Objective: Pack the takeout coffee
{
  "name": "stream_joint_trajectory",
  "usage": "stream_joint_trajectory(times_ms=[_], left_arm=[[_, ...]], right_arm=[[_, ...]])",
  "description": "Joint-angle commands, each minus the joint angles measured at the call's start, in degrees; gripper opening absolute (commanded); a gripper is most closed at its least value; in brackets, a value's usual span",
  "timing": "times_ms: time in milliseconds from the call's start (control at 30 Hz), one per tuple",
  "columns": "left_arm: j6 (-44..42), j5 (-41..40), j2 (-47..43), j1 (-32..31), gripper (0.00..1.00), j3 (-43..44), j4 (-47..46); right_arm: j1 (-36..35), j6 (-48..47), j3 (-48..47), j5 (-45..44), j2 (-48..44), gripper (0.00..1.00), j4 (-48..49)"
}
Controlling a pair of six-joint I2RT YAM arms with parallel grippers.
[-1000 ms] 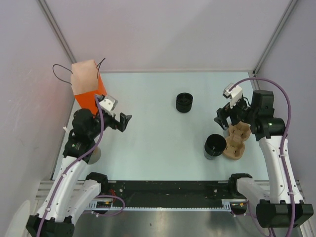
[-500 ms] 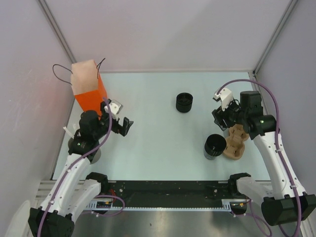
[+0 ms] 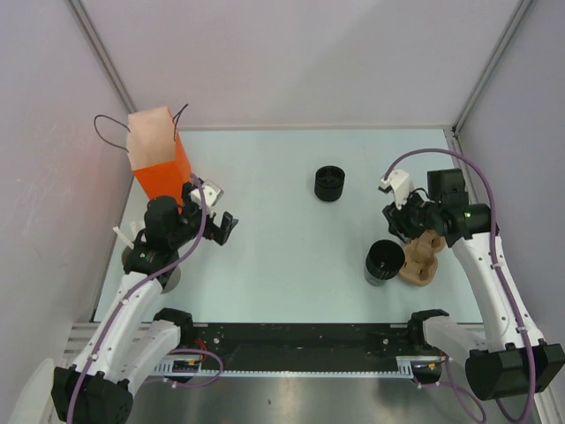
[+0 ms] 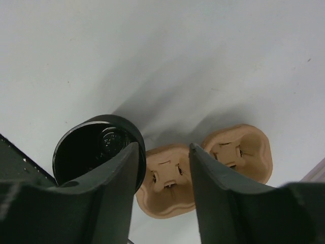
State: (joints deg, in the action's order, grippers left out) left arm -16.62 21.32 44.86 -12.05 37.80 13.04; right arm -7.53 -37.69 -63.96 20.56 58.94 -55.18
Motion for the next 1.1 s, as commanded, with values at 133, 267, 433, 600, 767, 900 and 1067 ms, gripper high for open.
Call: stream_joint_trajectory(times_ms=[133, 267, 433, 600, 767, 900, 1067], left_arm=[[-2.1, 0.65, -0.04, -0.25, 1.0, 0.34, -1.44], [-1.84, 0.48, 0.05, -0.34, 1.0, 0.43, -1.52], [-1.92, 0.21, 0.05, -0.34, 1.0, 0.43, -1.44], [-1.92, 0.12, -0.04, -0.25, 1.0, 0.43, -1.35], [-2.01, 0.04, 0.14, -0.25, 1.0, 0.34, -1.44], [-2.01, 0.04, 0.31, -0.25, 1.0, 0.34, -1.44], [-2.1, -0.05, 0.4, -0.25, 1.0, 0.34, -1.44]], right_arm=[[0.67, -4.84, 1.65, 2.12, 0.74, 0.45, -5.38], [0.94, -5.9, 2.35, 1.24, 0.74, 0.43, -6.26], [1.64, -6.43, 3.23, 0.63, 1.0, 0.42, -6.17], [1.82, -6.78, 3.85, 0.01, 1.62, 0.41, -6.26], [1.9, -6.87, 4.11, 0.1, 1.97, 0.34, -6.34], [1.99, -6.96, 4.2, 0.1, 2.23, 0.31, -6.35], [1.9, -7.04, 4.37, 0.19, 2.41, 0.28, -6.43]])
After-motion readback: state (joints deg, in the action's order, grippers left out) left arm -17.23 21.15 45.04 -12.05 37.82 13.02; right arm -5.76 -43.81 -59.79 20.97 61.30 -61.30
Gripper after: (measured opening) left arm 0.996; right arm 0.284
